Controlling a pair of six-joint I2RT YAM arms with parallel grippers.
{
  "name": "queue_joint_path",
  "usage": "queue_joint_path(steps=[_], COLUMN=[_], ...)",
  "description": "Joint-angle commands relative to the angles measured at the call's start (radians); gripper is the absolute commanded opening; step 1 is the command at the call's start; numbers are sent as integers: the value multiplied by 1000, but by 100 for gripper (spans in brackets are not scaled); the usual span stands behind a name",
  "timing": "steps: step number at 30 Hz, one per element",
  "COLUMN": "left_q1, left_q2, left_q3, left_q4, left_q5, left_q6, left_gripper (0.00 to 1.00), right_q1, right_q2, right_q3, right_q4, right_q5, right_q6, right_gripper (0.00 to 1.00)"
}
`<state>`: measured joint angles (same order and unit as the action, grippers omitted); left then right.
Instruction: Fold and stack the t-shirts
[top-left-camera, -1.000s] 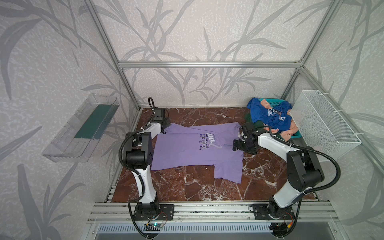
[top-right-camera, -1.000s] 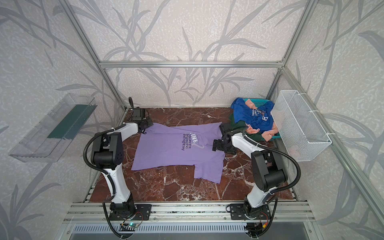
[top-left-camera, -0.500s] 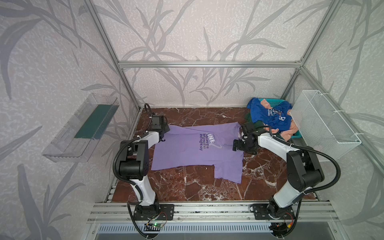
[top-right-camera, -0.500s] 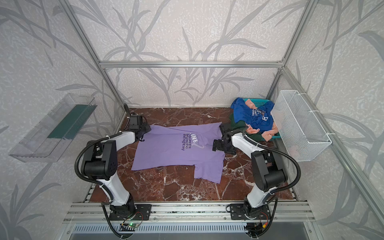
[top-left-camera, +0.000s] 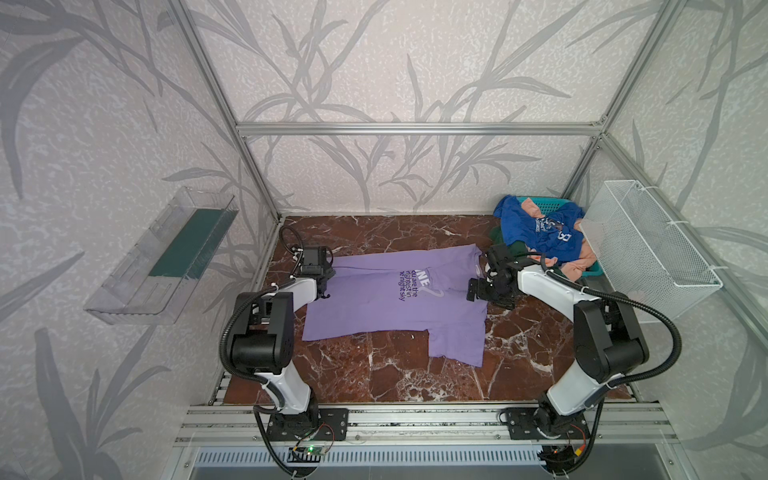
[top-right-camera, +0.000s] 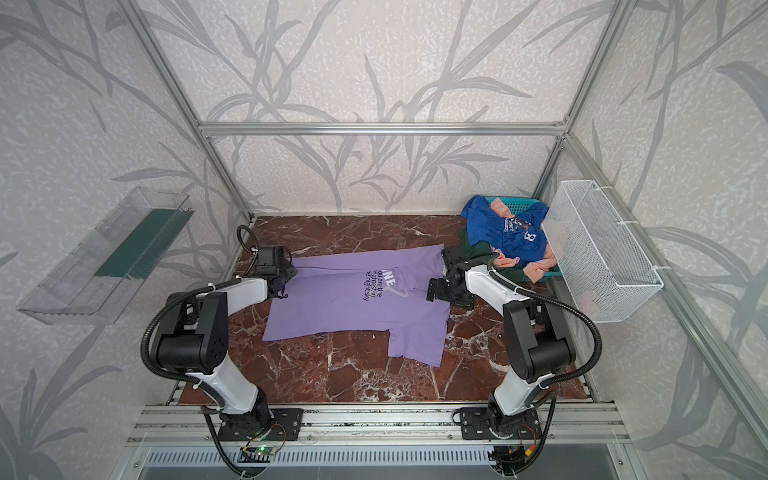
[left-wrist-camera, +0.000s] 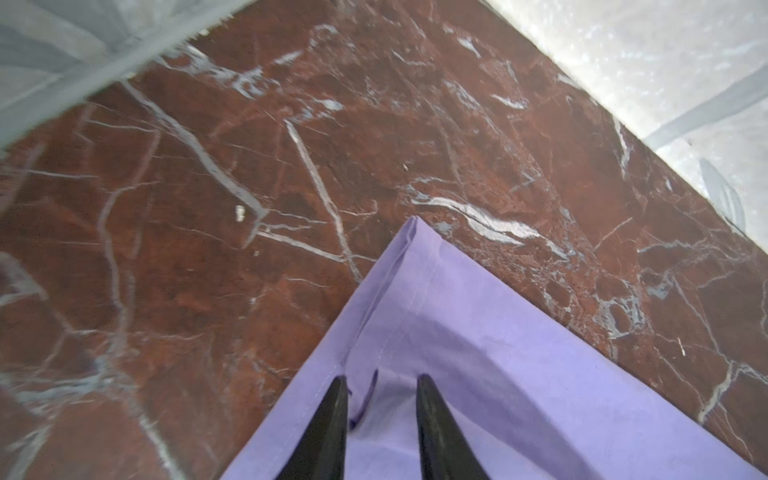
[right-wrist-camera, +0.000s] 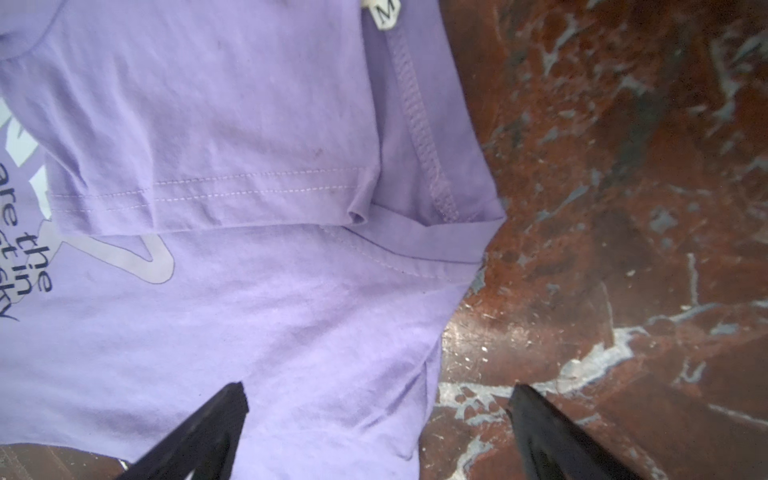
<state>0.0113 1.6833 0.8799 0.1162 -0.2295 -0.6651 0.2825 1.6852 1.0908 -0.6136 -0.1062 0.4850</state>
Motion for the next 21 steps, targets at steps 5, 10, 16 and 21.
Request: queue_joint_path(steps=[5, 10, 16, 21], left_q1=[0, 0, -2, -2], left_q2=[-136, -120, -4, 92], left_q3=[-44, -21, 24, 135], left_q4=[-13, -108, -155, -289], left_q5=[-136, -22, 56, 111], left_q6=[-15, -21, -73, -106], left_gripper=[39, 40, 39, 38], right_q1=[-8, -8, -8, -8], right_q2=[-2, 0, 29, 93], right_q3=[13, 49, 102, 183], right_q4=[-10, -24, -29, -45], right_q5=[-33, -63, -90, -138], right_q6=[-1, -13, -19, -22], right_gripper=[99, 99, 99, 99])
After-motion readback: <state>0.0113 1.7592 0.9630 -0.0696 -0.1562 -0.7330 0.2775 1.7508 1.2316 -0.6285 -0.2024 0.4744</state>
